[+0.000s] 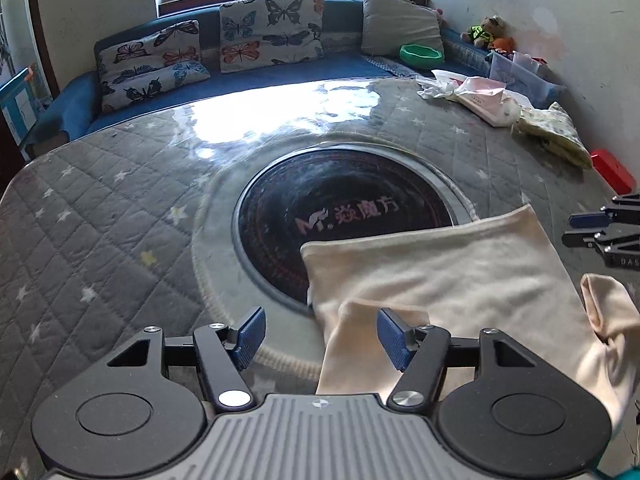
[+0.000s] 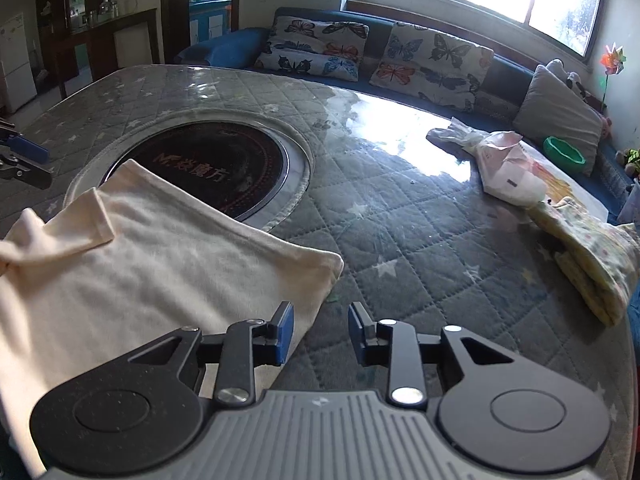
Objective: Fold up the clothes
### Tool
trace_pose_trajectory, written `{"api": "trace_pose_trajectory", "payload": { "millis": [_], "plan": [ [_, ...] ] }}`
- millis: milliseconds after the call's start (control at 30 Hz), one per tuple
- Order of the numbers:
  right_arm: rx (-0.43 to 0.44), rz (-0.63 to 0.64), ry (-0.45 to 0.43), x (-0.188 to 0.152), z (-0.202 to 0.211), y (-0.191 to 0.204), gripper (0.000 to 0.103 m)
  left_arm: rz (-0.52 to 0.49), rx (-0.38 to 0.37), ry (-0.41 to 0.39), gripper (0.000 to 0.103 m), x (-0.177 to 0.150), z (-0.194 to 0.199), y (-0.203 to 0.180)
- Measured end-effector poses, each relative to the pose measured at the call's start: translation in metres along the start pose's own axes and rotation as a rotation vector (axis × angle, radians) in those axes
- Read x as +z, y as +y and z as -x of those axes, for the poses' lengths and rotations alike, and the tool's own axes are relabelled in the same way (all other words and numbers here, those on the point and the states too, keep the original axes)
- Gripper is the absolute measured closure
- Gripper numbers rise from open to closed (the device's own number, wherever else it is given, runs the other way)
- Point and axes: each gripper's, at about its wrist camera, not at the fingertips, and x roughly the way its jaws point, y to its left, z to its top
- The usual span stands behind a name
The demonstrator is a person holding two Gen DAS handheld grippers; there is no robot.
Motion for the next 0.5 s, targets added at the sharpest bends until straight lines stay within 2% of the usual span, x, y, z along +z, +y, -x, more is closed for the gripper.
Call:
{"api": "trace_pose_trajectory", "payload": {
  "millis": [233, 300, 467, 500],
  "plan": [
    [0.001, -0.046, 0.014, 0.009, -0.027, -0.010, 0.073, -0.016, 0.029, 0.025, 0.041, 0.019, -0.051, -0.005],
    [0.001, -0.050, 0.019, 0.012, -0.032, -0.012, 0.073, -0.015, 0.031, 0.033, 0.046, 0.020, -0.060, -0.006],
    [0.027, -0.067, 0.038, 0.017, -0.044, -0.015, 0.075, -0.030, 0.025, 0.046, 0.071, 0.020, -0.075, -0.008],
    [0.029, -0.065, 0.041, 0.018, -0.046, -0.014, 0.075, -0.034, 0.024, 0.042, 0.073, 0.020, -0.076, -0.009]
  ]
}}
